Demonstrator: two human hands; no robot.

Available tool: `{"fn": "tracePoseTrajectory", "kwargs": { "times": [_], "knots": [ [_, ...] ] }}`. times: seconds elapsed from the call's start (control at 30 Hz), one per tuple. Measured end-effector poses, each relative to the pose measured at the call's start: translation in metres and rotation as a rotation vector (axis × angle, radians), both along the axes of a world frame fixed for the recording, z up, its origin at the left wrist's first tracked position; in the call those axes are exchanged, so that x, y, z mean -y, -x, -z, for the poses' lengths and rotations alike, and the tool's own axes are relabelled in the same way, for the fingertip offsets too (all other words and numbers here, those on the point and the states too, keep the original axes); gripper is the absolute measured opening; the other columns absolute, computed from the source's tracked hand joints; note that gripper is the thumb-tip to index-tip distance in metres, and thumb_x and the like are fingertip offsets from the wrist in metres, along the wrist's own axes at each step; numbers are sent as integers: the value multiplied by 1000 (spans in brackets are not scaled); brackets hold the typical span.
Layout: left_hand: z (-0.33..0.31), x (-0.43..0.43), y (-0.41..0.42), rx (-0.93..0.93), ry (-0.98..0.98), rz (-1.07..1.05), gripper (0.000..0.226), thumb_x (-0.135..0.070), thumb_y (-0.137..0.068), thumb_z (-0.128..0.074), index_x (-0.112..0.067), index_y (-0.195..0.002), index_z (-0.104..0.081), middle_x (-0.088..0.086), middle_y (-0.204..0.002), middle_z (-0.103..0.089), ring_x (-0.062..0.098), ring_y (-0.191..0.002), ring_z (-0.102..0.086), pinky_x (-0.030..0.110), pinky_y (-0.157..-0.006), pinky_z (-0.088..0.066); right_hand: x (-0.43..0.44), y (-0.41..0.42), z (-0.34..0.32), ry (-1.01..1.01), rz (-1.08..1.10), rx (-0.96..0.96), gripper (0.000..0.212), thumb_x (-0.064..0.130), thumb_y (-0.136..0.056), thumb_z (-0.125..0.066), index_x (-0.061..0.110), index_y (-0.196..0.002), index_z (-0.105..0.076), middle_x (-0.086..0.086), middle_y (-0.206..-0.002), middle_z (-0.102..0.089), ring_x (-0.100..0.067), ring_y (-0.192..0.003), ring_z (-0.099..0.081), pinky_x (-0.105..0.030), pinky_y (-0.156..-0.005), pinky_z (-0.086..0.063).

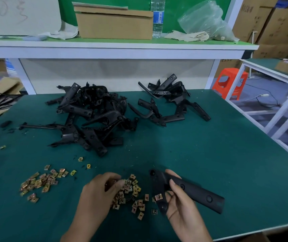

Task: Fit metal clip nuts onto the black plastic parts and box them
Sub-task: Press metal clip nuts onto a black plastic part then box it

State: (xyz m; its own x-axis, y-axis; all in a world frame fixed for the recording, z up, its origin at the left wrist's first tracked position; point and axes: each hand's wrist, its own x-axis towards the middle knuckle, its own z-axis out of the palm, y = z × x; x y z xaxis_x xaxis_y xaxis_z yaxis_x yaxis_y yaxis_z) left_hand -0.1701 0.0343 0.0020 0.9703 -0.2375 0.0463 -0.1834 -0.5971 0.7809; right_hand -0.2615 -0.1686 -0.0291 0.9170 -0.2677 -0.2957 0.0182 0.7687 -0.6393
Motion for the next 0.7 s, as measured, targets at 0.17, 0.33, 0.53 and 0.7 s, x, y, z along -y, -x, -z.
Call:
{"fn": "tracePoseTrajectory", "kwargs": {
  "times": [0.17, 0.33, 0.53, 0.7],
  "knots": [
    [0, -2, 2, -128, 78, 67, 28, -55, -89, -61, -30, -81, -71, -13, -63, -65, 0, -52, -55, 14, -51, -42, 0, 0, 0, 0, 2, 7, 38, 16, -89, -61, 17, -127, -69, -20, -123, -70, -28, -92, -75, -36, -68, -62],
    [-1, 5, 7, -369, 329, 91, 17, -31, -97, -62, -19, -88, -71, 0, -65, -66, 10, -56, -60, 23, -52, -49, -1, 1, -2, 1, -4, 10, 39, 17, -88, -62, 18, -127, -69, -20, -125, -70, -28, -96, -74, -36, -72, -63],
    [-12, 19, 16, -519, 535, 152, 15, -10, -100, -57, -15, -105, -71, 8, -95, -76, 15, -78, -69, 22, -66, -55, 0, 2, -4, 3, 3, 6, 45, 19, -89, -63, 15, -134, -63, -20, -129, -67, -27, -100, -72, -34, -74, -61],
    [-13, 37, 22, -505, 536, 117, 22, -14, -106, -46, -18, -108, -68, 4, -91, -77, 17, -77, -73, 24, -63, -55, 0, 3, -3, 24, -22, 10, 44, 20, -91, -62, 14, -134, -61, -22, -129, -67, -28, -106, -70, -34, -77, -61]
  ]
}}
